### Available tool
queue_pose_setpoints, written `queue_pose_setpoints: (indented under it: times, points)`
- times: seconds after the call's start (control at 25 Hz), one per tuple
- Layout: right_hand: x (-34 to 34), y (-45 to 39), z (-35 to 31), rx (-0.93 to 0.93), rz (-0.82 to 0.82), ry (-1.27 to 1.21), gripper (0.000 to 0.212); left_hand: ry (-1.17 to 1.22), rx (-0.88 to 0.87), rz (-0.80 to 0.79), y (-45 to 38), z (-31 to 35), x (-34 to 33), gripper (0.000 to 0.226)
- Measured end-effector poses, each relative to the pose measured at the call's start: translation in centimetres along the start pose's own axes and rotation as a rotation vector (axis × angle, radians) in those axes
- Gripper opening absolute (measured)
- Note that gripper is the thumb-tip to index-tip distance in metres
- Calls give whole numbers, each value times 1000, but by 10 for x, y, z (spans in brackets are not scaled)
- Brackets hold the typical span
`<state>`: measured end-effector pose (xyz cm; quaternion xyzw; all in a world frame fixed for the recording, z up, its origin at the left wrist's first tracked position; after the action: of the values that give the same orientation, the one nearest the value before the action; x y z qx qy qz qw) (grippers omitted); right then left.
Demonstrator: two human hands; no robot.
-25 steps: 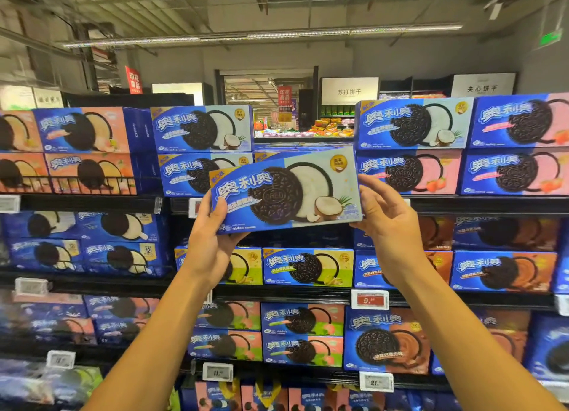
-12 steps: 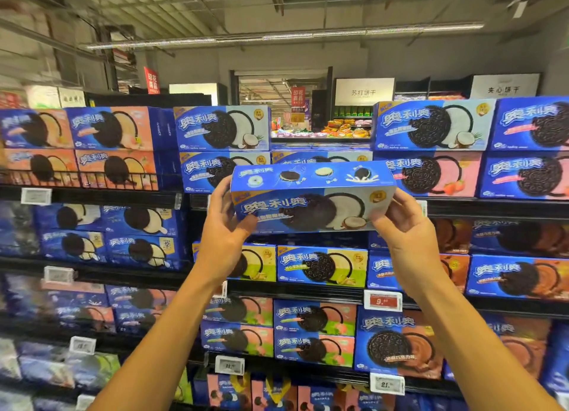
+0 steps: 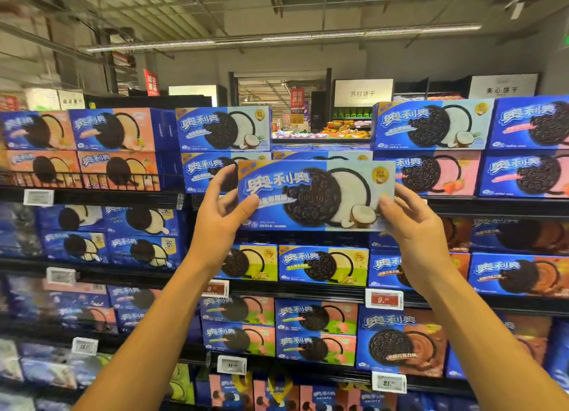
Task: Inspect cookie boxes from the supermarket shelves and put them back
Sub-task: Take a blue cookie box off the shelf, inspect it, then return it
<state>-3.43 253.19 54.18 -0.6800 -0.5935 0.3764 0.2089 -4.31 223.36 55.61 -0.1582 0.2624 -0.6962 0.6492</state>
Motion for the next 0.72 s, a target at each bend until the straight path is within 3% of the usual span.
queue_pose_setpoints:
  times: [0.24, 0.4, 0.52, 0.72]
  points:
    - [-7, -3, -2, -77, 66, -102, 42, -74, 105, 48, -1, 0, 5, 58]
    - [-8, 2, 3, -192, 27, -136, 29, -29, 190, 17, -1, 0, 9, 23]
    - [-8, 3, 1, -311, 19, -186, 29, -67, 238, 48, -3, 4, 16, 29]
    - [-11, 0, -10, -324, 65, -174, 26, -147, 306, 97, -4, 1, 19, 44]
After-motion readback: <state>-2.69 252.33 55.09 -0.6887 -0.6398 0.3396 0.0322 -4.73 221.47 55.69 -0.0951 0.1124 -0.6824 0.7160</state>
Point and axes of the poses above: each hand's wrist, its own y-axis away from the middle knuckle, its own x-axis out of the back of the hand, z = x × y, the point moved 8 cm from there along -y, towards the middle knuckle, and after that the axes turned 9 degrees about x, right-handed, at the moved point
